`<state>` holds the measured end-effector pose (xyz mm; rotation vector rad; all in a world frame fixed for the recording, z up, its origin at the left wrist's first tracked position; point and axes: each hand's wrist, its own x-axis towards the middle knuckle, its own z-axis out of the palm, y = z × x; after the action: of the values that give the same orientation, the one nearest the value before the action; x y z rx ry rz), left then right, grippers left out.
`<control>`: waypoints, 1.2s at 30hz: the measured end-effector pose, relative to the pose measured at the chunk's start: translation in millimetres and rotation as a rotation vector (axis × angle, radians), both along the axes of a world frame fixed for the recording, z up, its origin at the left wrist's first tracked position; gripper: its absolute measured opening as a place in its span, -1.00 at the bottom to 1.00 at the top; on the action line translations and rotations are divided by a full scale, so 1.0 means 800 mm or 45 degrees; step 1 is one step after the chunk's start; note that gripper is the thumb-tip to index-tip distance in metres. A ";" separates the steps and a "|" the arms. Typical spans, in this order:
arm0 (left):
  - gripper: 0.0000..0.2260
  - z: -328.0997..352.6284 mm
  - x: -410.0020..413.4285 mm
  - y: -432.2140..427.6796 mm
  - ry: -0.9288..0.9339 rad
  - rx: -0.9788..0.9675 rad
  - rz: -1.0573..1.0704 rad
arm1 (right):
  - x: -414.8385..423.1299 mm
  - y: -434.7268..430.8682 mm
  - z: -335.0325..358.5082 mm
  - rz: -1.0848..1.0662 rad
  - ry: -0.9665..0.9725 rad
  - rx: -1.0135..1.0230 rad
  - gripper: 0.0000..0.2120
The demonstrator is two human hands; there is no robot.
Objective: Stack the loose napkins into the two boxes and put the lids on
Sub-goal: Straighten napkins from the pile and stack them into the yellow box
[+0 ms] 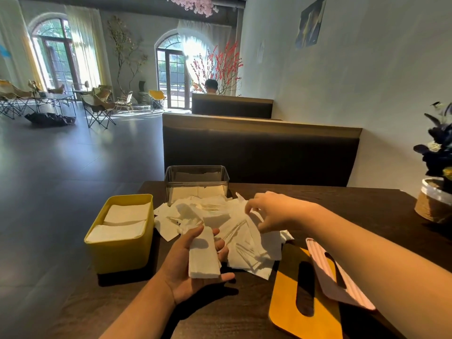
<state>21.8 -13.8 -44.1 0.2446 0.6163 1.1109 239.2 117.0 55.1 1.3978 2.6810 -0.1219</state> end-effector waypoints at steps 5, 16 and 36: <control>-0.49 0.000 0.001 -0.001 0.037 0.007 0.002 | 0.002 0.012 -0.012 -0.023 0.103 0.070 -0.35; -0.49 0.001 0.002 0.001 0.105 -0.012 0.023 | 0.028 0.018 -0.034 -0.078 0.218 0.021 -0.54; -0.53 0.009 0.010 -0.007 0.121 0.069 0.026 | -0.048 -0.070 0.044 0.169 0.951 -0.634 -0.91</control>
<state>29.6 -19.6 -36.9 0.3400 0.6748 1.1414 200.5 60.6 90.7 1.1500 2.9186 -1.4367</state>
